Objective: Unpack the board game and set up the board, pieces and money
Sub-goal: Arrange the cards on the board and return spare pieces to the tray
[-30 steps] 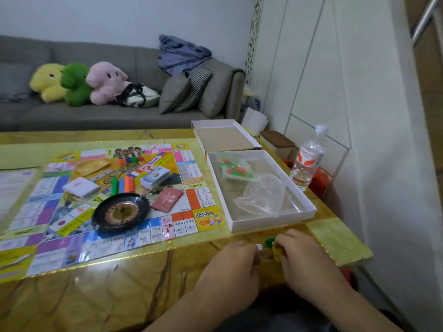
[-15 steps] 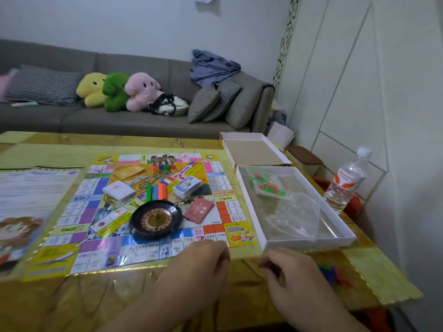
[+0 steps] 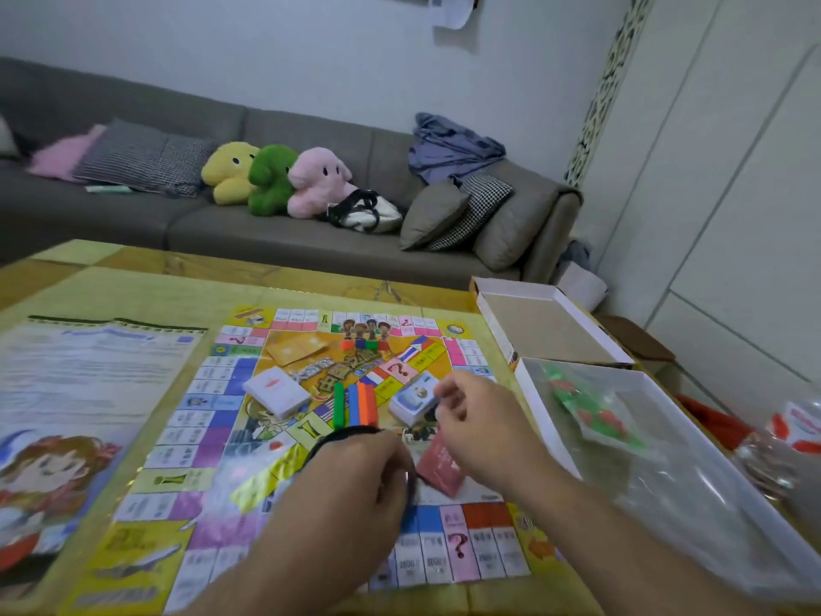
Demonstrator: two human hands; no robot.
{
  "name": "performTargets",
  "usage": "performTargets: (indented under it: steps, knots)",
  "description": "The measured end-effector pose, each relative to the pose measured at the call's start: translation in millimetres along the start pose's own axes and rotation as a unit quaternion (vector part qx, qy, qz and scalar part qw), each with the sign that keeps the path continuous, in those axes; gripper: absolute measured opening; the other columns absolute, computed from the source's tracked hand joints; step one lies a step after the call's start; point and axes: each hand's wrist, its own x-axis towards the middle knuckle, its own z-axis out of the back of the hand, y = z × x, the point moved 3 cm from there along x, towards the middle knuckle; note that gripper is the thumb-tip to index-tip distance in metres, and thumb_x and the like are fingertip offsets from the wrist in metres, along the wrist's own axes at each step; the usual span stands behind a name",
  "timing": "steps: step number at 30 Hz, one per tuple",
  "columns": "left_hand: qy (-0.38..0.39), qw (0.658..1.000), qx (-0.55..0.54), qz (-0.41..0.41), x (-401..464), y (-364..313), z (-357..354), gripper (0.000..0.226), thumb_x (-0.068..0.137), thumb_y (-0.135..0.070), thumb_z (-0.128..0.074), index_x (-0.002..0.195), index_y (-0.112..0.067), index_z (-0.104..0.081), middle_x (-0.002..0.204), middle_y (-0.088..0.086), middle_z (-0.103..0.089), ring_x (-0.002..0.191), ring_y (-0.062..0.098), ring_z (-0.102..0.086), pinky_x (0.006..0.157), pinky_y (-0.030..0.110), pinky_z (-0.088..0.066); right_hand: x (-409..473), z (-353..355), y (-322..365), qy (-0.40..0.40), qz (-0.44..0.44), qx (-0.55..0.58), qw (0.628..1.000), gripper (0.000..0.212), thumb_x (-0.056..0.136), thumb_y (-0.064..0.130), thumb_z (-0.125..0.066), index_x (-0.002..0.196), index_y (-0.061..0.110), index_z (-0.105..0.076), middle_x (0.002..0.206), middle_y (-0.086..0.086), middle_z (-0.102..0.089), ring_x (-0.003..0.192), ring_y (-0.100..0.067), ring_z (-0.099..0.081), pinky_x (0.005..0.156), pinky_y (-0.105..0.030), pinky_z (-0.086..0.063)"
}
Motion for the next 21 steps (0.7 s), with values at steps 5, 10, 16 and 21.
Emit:
performTargets:
  steps: [5, 10, 16, 21]
  knots:
    - [-0.074, 0.995, -0.048, 0.043, 25.2, 35.7, 11.0, 0.008, 0.097, -0.030, -0.058, 0.092, -0.032, -0.062, 0.082, -0.015, -0.066, 0.080, 0.003, -0.060, 0.072, 0.034, -0.054, 135.7, -50.0, 23.9, 0.031, 0.032, -0.083, 0.996, 0.059, 0.102, 0.026, -0.063, 0.155, 0.030, -0.037, 0.152, -0.004, -0.034, 0.138, -0.026, -0.045, 0.107, -0.044, -0.050]
    - [-0.066, 0.995, -0.049, 0.053, 35.5, 64.4, 5.3, 0.005, 0.096, -0.035, -0.058, 0.094, -0.039, -0.061, 0.087, -0.020, -0.065, 0.087, -0.001, -0.059, 0.075, 0.022, -0.050, 213.7, -101.7, 33.8, 0.080, 0.055, -0.279, 0.955, 0.071, 0.096, 0.070, -0.054, 0.156, 0.046, -0.025, 0.166, -0.008, -0.016, 0.149, -0.037, -0.030, 0.108, -0.055, -0.044]
    - [-0.066, 0.994, -0.060, 0.055, 37.0, 72.2, 5.9, 0.008, 0.096, -0.033, -0.059, 0.092, -0.039, -0.062, 0.082, -0.020, -0.064, 0.097, -0.003, -0.056, 0.073, 0.017, -0.047, 225.3, -135.2, 34.1, 0.085, 0.193, -0.309, 0.927, 0.029, 0.110, 0.046, -0.043, 0.135, 0.031, -0.046, 0.115, -0.002, -0.054, 0.104, -0.029, -0.064, 0.073, -0.040, -0.048]
    - [-0.047, 0.992, -0.080, 0.086, 35.8, 68.8, 2.7, 0.012, 0.094, -0.029, -0.063, 0.089, -0.040, -0.066, 0.078, -0.020, -0.066, 0.088, -0.003, -0.061, 0.069, 0.018, -0.050, 211.7, -117.6, 21.2, 0.069, 0.170, -0.205, 0.961, 0.011, 0.111, 0.027, -0.049, 0.114, 0.018, -0.055, 0.102, 0.000, -0.055, 0.096, -0.026, -0.062, 0.072, -0.040, -0.049]
